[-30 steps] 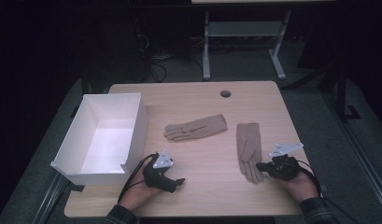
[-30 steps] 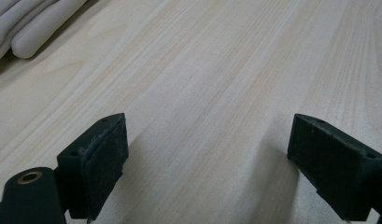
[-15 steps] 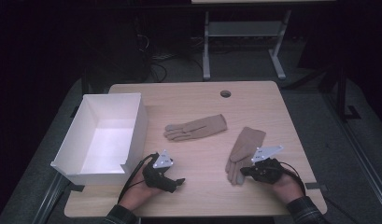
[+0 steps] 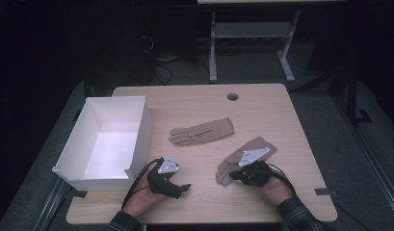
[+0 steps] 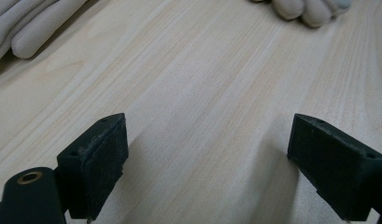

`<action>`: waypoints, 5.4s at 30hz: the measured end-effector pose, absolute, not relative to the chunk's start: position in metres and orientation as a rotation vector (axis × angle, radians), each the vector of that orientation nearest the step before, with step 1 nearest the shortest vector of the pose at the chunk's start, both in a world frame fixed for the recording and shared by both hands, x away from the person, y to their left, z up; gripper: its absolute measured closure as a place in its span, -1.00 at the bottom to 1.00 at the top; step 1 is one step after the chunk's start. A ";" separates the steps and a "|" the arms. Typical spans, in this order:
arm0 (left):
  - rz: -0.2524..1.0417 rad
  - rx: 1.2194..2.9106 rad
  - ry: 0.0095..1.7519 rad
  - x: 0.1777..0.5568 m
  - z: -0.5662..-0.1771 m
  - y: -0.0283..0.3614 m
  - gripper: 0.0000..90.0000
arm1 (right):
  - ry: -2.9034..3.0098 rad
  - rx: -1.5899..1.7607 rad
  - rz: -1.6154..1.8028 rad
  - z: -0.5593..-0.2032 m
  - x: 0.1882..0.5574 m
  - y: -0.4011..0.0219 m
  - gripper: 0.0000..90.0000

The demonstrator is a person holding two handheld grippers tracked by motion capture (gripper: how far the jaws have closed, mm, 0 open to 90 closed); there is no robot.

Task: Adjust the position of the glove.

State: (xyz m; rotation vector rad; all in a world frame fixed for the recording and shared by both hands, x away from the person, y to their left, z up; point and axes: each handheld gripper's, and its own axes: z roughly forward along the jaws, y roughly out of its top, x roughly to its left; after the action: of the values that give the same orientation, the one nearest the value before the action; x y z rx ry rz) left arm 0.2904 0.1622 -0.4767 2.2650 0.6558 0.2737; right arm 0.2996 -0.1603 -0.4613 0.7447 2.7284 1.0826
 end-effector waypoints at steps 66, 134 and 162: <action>0.274 2.262 0.658 0.290 -0.477 0.162 -0.74 | 2.592 1.010 0.899 -0.459 0.324 -0.255 1.00; 0.160 2.341 0.605 0.345 -0.459 0.050 0.99 | 2.746 0.783 1.022 -0.457 0.301 -0.205 1.00; 0.128 2.321 0.566 0.380 -0.463 -0.005 0.99 | 2.804 0.624 1.023 -0.458 0.281 -0.183 1.00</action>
State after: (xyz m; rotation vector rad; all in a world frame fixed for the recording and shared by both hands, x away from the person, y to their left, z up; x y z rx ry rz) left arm 0.3796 -0.0051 -0.4630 2.3206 0.5665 0.1281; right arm 0.2808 -0.1825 -0.4583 0.6236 2.8042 1.0228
